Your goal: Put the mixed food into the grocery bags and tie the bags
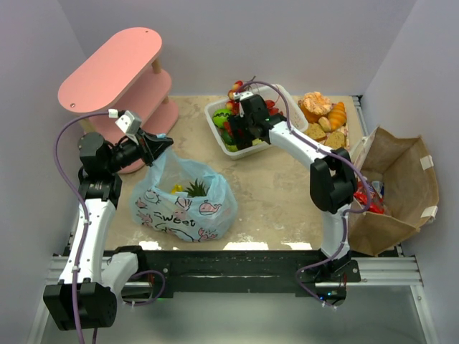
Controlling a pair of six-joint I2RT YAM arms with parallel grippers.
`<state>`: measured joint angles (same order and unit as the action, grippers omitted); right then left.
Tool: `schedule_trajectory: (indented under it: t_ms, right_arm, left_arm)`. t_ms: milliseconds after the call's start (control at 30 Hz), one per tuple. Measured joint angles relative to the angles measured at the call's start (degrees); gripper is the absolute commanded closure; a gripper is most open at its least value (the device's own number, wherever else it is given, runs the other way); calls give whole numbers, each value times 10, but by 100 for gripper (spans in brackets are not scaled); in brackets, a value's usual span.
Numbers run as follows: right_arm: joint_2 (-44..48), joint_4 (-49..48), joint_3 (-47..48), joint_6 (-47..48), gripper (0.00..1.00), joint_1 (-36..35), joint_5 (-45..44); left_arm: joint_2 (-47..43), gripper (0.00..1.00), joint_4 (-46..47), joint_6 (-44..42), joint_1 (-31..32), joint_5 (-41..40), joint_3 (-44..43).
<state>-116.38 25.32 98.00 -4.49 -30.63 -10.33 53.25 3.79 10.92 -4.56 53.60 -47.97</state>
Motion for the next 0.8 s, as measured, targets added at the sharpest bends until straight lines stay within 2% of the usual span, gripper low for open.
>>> schedule_trajectory:
  t_ms: [200, 400, 600, 700, 800]
  right_arm:
    - [-6, 9, 2, 0, 14, 2, 5]
    - [-19, 6, 1, 0, 24, 1, 23]
    - [-33, 14, 2, 3, 23, 1, 50]
    - [-55, 25, 12, 4, 41, 2, 55]
    - [-70, 25, 18, 3, 51, 2, 54]
  left_arm:
    - [0, 100, 0, 0, 0, 0, 0]
    - [0, 100, 0, 0, 0, 0, 0]
    - [0, 100, 0, 0, 0, 0, 0]
    - [0, 100, 0, 0, 0, 0, 0]
    - [0, 100, 0, 0, 0, 0, 0]
